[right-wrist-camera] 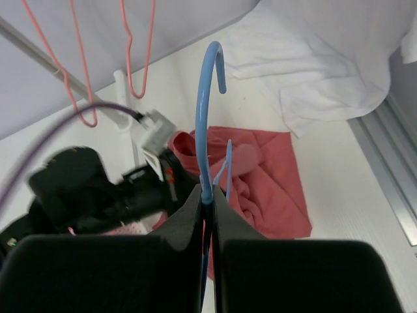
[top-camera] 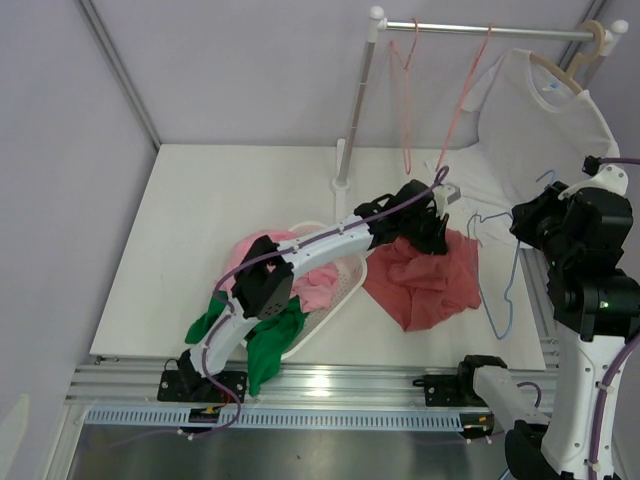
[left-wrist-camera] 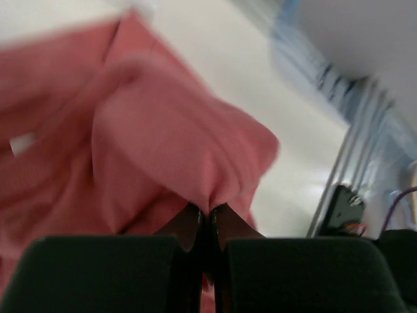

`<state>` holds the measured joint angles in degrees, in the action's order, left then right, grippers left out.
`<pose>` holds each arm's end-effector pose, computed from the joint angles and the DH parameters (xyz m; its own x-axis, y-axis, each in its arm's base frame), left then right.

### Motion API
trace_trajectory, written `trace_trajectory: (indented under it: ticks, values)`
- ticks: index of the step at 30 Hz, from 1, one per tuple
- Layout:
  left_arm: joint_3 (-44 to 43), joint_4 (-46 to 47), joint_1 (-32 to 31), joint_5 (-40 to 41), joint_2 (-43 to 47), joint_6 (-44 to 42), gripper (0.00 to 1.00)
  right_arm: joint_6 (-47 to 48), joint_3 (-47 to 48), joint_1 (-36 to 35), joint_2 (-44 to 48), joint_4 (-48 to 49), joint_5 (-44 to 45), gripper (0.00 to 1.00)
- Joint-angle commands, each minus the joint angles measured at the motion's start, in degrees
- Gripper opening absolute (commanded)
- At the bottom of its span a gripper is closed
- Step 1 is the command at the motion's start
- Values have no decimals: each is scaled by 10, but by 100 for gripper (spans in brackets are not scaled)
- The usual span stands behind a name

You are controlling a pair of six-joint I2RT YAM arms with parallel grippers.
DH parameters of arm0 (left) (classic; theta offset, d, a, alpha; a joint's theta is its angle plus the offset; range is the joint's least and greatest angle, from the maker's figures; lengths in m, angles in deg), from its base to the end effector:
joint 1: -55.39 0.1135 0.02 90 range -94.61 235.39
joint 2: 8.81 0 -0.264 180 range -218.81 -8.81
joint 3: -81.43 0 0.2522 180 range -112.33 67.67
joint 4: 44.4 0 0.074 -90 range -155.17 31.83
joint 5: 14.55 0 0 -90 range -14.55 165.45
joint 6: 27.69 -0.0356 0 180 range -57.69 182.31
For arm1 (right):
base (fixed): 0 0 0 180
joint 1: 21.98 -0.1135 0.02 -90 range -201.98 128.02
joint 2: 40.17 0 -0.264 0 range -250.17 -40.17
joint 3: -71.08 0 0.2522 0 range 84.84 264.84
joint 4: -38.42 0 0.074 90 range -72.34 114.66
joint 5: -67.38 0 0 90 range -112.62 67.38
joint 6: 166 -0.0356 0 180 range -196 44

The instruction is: Remove the t-shirt from the hanger

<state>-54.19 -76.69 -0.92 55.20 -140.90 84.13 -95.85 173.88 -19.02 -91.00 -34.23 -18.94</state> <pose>0.2909 -0.4585 0.2733 -0.6005 0.2721 -0.7519 0.7817 0.3976 -0.4804 0.1108 -0.0080 0.4781 -0.2939 0.3545 -0.8877 0.2246 0.9283 0.2964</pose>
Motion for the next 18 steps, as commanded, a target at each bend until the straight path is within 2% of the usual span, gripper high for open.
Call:
trace_trajectory:
  ticks: [1, 3, 7, 13, 16, 18]
  values:
    - [-12, -123, -20, 55, -9, -32, 1, -1, 38, -2, -11, 31, 61, 0]
    - [3, -143, -25, 86, -2, -35, 1, -3, 56, -2, -18, 36, 76, 0]
    - [12, -194, -25, 91, -4, -42, 1, -2, 87, -2, -43, 61, 114, 0]
    - [-7, -234, -25, 89, -60, -49, 1, 37, 113, -2, -113, 147, 77, 0]
    - [-21, -253, -25, 95, -83, -51, 9, 52, 133, 6, -177, 179, 46, 0]
    - [-24, -256, -23, 101, -89, -55, 16, 54, 143, 19, -214, 218, -11, 0]
